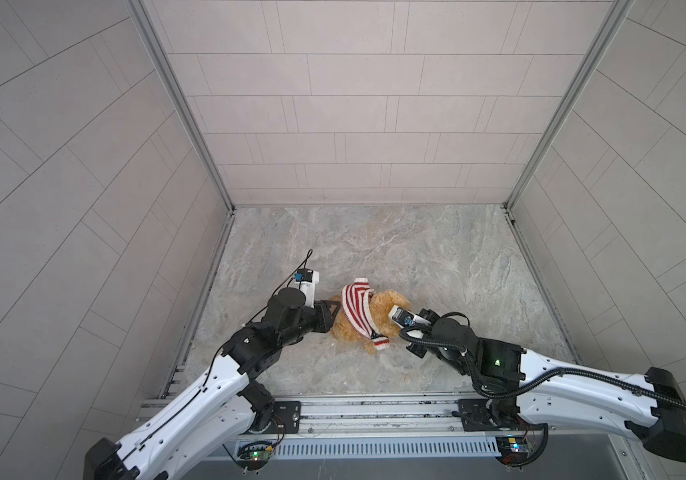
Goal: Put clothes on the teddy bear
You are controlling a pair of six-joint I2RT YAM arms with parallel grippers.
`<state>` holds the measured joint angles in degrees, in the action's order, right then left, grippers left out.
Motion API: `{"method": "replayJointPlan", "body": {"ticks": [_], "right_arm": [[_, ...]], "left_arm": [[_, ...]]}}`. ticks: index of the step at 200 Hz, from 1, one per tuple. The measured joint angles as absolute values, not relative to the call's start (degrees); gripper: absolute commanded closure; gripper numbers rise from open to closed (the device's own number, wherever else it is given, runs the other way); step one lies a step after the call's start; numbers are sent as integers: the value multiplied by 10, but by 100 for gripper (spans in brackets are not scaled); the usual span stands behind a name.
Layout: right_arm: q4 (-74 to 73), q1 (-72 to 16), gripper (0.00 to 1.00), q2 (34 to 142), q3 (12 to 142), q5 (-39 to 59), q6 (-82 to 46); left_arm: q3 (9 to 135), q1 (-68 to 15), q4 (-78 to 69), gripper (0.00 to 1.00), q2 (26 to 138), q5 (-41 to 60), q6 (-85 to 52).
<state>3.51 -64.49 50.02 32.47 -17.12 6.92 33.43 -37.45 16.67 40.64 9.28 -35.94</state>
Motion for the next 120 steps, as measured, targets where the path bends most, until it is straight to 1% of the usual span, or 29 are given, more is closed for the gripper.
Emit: {"method": "replayJointPlan", "body": {"ticks": [16,30,66,76,120], "right_arm": [[61,-644,100,516,349,-173,41],[77,-641,100,531,373,-172,14],[109,-627,100,570,415,-151,-42],[115,-622,100,576,420,-142,-54],[136,-602,100,586,428,-111,-96]], "left_arm": [[334,-395,167,65,380,79,-362],[330,-428,157,67,368,69,-369],[298,-501,116,74,381,43,-392],[290,-509,108,75,390,38,-396],[266,-518,52,75,413,32,-421]]}}
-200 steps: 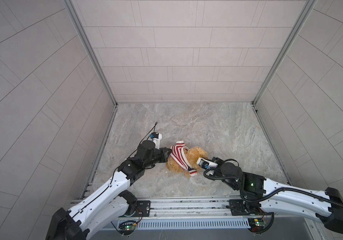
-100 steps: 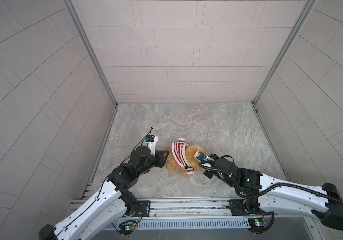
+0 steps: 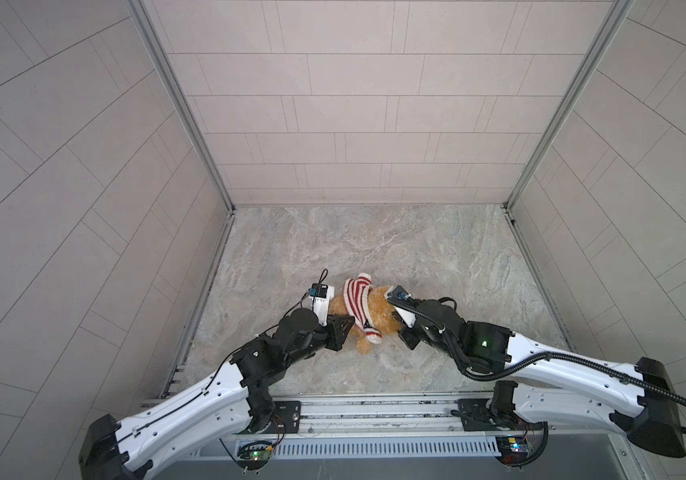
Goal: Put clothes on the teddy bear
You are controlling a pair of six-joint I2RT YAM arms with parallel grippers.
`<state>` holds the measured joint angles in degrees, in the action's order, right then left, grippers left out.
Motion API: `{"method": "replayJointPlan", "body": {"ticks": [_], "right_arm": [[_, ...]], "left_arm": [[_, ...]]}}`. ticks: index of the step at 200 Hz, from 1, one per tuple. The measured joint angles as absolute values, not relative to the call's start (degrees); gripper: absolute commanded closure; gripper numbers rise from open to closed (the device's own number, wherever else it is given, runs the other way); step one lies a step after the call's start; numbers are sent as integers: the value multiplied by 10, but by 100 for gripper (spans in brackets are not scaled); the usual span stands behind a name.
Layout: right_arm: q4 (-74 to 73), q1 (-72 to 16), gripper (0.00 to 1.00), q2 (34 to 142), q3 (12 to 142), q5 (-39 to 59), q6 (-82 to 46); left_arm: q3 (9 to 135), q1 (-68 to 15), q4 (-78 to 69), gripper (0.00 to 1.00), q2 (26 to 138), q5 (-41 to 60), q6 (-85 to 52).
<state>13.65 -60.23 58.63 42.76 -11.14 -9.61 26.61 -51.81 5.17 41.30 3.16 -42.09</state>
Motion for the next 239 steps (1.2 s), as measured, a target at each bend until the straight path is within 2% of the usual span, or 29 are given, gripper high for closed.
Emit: {"method": "replayJointPlan", "body": {"ticks": [79,132,172,239], "right_arm": [[146,-599,100,593,428,-110,-119],[145,-590,100,589,424,-109,-128],[144,-560,100,554,397,-84,-141],[133,-493,100,493,350,-44,-182]], "left_arm": [[261,-552,-26,77,492,30,-443],[261,-565,-46,100,523,25,-455],[262,-562,-32,100,509,23,-450],[207,-503,9,100,460,62,-427]]}}
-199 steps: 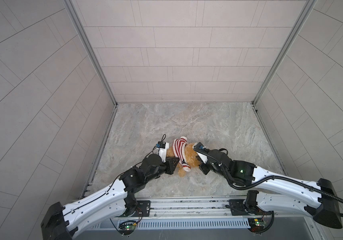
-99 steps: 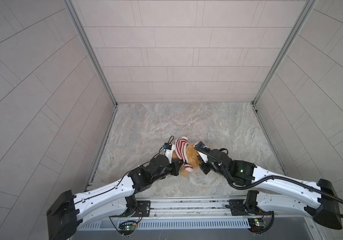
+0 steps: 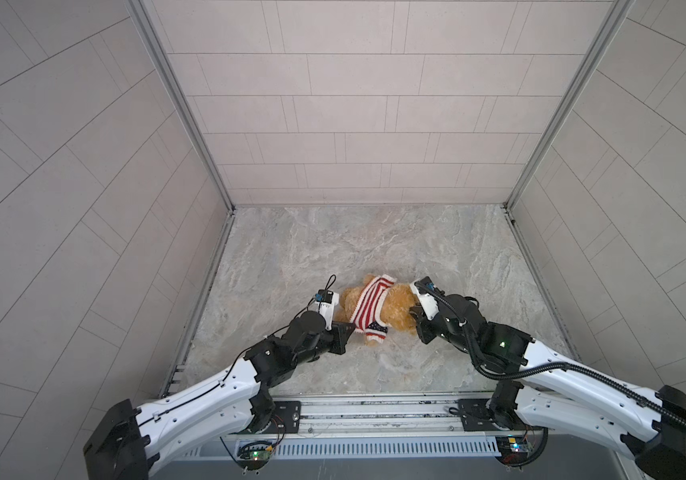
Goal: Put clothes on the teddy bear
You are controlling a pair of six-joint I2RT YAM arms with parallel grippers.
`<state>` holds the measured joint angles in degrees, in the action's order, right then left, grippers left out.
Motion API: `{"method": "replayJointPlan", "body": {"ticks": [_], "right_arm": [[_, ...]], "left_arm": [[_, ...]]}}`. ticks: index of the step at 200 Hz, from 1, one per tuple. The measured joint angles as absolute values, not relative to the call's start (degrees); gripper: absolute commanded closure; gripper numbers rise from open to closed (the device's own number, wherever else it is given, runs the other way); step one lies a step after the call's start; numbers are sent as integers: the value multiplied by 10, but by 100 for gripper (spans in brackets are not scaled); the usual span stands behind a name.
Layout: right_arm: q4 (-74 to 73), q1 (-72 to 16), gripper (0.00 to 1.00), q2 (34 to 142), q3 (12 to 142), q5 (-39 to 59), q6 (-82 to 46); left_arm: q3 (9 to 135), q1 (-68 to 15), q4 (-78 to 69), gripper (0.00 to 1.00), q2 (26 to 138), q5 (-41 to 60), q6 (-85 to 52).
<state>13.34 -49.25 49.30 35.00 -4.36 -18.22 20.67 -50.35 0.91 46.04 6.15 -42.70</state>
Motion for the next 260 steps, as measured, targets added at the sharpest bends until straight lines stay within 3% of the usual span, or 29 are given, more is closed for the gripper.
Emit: {"method": "replayJointPlan", "body": {"ticks": [61,97,115,141,176,187,216,260], "right_arm": [[115,-483,100,476,318,-39,-220],[90,-482,100,487,314,-39,-248],[79,-482,100,495,314,-39,-260],[70,-482,100,503,314,-39,-279],[61,-482,100,508,314,-39,-295],[60,-482,100,507,314,-39,-297],[58,-482,100,507,314,-39,-301],[59,-481,100,507,314,-39,-303]], "left_arm": [[192,-491,-30,100,500,96,-420],[198,-524,-91,100,556,107,-431],[205,-543,-111,96,571,107,-435],[206,-549,-139,83,583,105,-447],[206,-552,-163,77,610,92,-461],[206,-552,-167,79,617,89,-465],[207,-554,-175,100,628,85,-469],[207,-555,-185,100,650,85,-470]]}}
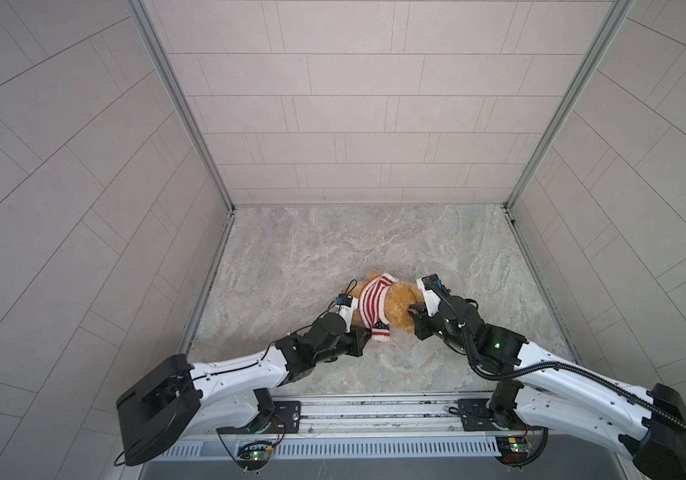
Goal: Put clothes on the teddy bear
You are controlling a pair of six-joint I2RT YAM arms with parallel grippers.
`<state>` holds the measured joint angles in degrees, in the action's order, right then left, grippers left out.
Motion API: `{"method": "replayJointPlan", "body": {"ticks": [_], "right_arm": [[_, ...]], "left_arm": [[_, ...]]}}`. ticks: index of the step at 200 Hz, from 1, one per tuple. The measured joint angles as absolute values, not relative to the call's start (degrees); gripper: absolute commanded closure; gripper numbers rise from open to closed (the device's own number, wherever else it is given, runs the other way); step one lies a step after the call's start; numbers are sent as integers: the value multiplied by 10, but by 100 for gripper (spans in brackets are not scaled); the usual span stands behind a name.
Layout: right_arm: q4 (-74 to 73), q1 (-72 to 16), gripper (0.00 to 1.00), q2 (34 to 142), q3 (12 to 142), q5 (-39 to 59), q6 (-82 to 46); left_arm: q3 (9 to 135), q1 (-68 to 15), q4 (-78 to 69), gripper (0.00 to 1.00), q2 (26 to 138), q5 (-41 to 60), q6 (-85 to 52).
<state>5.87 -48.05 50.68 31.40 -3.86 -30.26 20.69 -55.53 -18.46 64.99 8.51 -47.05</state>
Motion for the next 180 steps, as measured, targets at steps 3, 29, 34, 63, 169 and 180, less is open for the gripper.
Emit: {"method": "replayJointPlan", "body": {"ticks": [3,29,34,63,169,180], "right_arm": [[59,-480,100,507,314,-39,-303],[67,-479,100,501,314,-34,-303],[69,-479,100,500,314,-32,-303],[71,-473,100,497,314,-25,-303],[72,-467,100,479,314,13,-322],[72,-465,100,475,314,17,-324]], "left_arm": [[207,-555,-184,100,652,85,-470],[203,-550,-171,100,655,74,-463],[201,-546,-171,100,654,75,-462],[167,-510,-155,100,638,72,-455],[194,-477,-82,100,636,11,-402],[204,-477,-68,100,639,-7,-396]]}}
